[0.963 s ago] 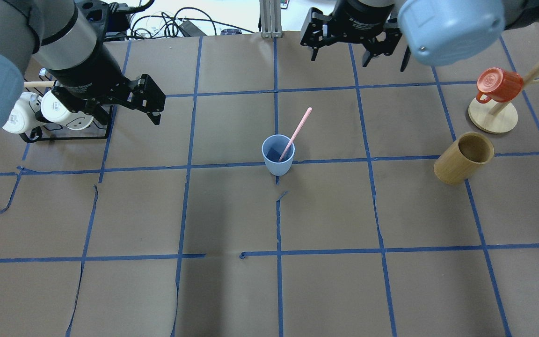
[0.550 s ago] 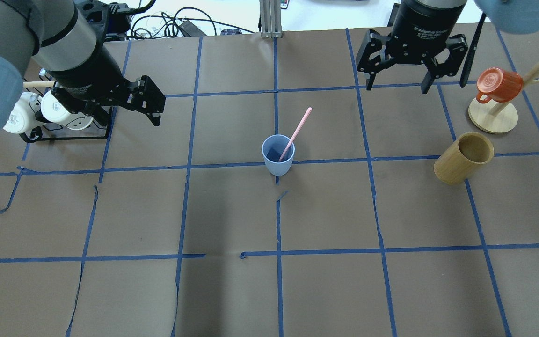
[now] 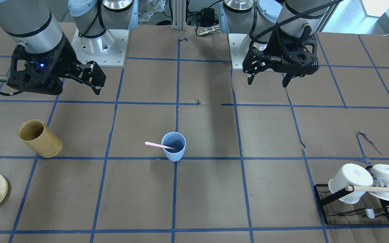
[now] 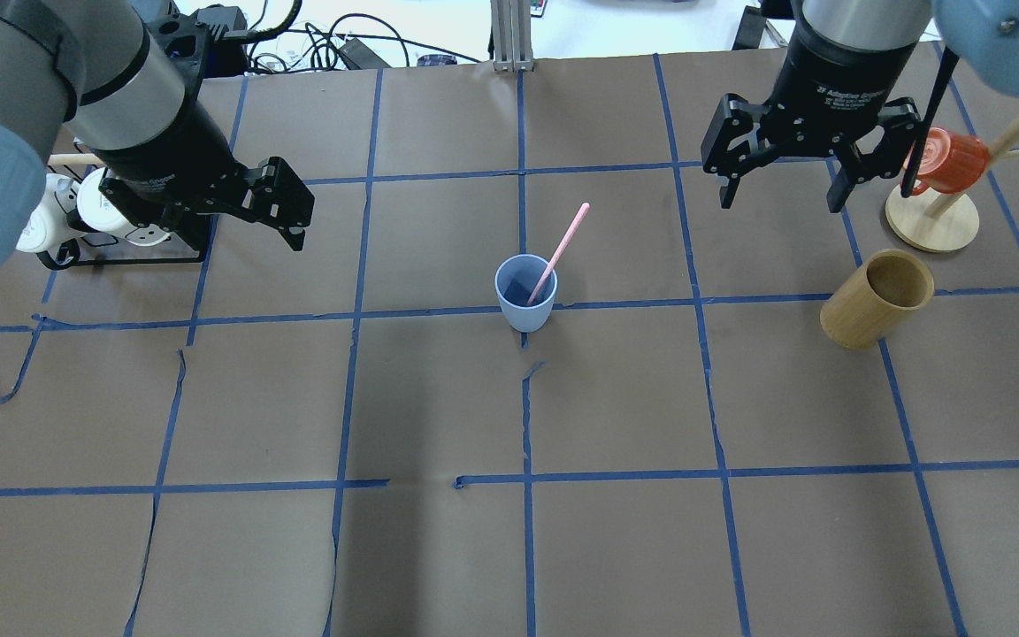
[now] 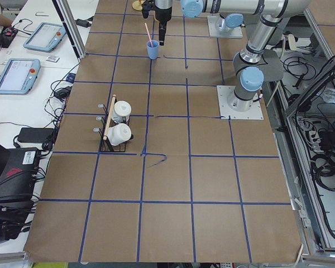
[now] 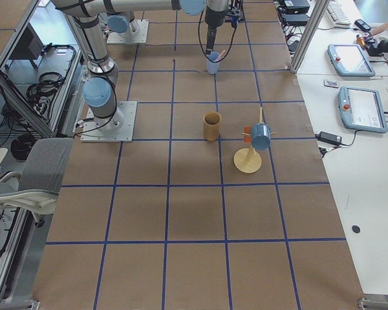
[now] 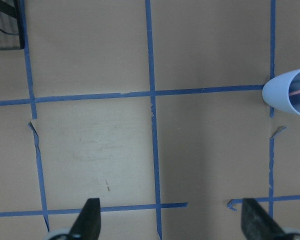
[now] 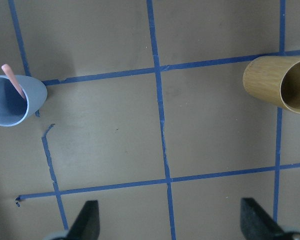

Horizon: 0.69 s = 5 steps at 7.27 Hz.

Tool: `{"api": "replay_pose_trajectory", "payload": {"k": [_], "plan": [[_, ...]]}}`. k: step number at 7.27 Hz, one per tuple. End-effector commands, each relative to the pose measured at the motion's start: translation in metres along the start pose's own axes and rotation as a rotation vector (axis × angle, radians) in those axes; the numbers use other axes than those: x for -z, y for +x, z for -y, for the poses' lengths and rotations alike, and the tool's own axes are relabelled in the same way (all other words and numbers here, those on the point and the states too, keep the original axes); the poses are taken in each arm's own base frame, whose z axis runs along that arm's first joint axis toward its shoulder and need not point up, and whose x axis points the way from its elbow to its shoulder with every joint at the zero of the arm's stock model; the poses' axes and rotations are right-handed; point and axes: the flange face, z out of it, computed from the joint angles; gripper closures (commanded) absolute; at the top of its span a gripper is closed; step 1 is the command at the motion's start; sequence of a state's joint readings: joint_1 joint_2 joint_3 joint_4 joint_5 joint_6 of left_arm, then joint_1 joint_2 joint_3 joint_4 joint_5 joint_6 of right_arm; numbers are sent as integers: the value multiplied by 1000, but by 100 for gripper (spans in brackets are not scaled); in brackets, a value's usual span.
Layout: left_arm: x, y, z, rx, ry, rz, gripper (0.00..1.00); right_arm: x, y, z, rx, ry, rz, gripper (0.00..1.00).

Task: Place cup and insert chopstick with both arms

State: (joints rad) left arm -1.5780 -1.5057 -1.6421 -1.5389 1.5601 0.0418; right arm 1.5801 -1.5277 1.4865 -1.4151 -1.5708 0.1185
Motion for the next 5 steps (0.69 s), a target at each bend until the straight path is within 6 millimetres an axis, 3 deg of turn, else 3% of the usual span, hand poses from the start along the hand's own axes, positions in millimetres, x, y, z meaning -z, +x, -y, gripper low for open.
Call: {"api": "replay_pose_trajectory", "payload": {"k": [1, 5], "plan": [[-3, 1, -4, -2, -7, 0, 0, -4, 2, -11, -3, -6, -2, 0], [-7, 1, -10, -1, -13, -2, 0, -4, 2, -12, -3, -6, -4, 0]]}}
